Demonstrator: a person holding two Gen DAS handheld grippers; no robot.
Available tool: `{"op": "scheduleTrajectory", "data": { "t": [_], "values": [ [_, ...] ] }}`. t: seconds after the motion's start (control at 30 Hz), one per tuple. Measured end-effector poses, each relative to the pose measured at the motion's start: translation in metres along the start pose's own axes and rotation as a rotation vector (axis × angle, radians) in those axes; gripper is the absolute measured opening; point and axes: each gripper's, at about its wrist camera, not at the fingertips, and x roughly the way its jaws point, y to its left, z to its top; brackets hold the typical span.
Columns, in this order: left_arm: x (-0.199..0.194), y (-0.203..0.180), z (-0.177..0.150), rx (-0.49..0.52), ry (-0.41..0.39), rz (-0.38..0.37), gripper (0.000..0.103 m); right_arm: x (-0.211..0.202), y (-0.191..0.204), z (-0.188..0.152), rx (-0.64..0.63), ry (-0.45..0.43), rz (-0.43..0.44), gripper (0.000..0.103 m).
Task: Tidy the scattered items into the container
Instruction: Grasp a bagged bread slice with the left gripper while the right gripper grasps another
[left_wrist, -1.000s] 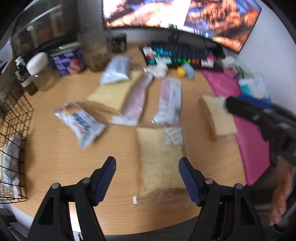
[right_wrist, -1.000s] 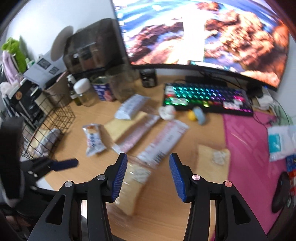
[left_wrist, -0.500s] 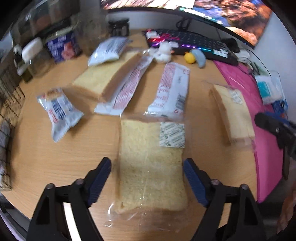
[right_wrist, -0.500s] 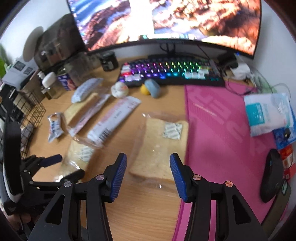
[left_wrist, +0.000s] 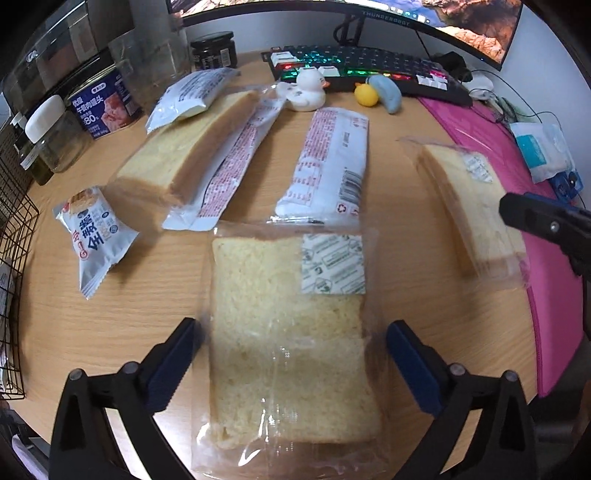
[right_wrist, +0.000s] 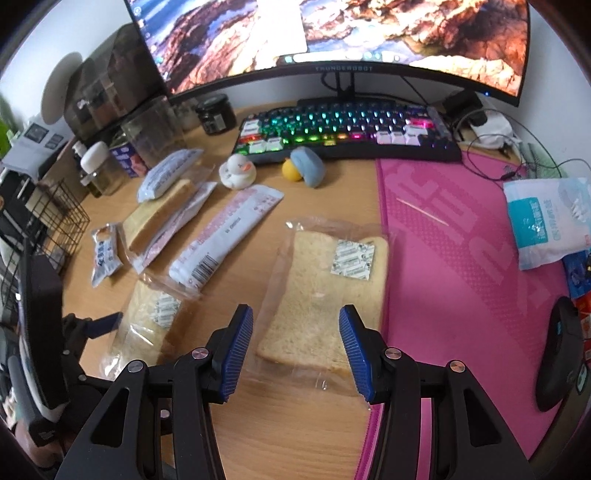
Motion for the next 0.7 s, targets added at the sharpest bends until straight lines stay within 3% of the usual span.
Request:
{"op": "scheduleTrajectory", "data": {
  "t": [0.23, 0.53, 0.7],
  "values": [
    [-0.009, 0.003, 0.0, 0.006, -0.001, -0.014, 0.077, 0.001, 0.001, -0.001, 0.004, 0.003, 0.007, 0.049],
    [-0.019, 0.007, 0.001, 0.003, -0.008, -0.038, 0.075, 0.015, 0.002, -0.001, -0.001, 0.022, -0.014, 0.049],
    [-0.021, 0.009, 0.002, 0.002, -0.014, -0.042, 0.075, 0.027, -0.008, 0.0, 0.025, 0.016, -0.067, 0.049]
  ]
}}
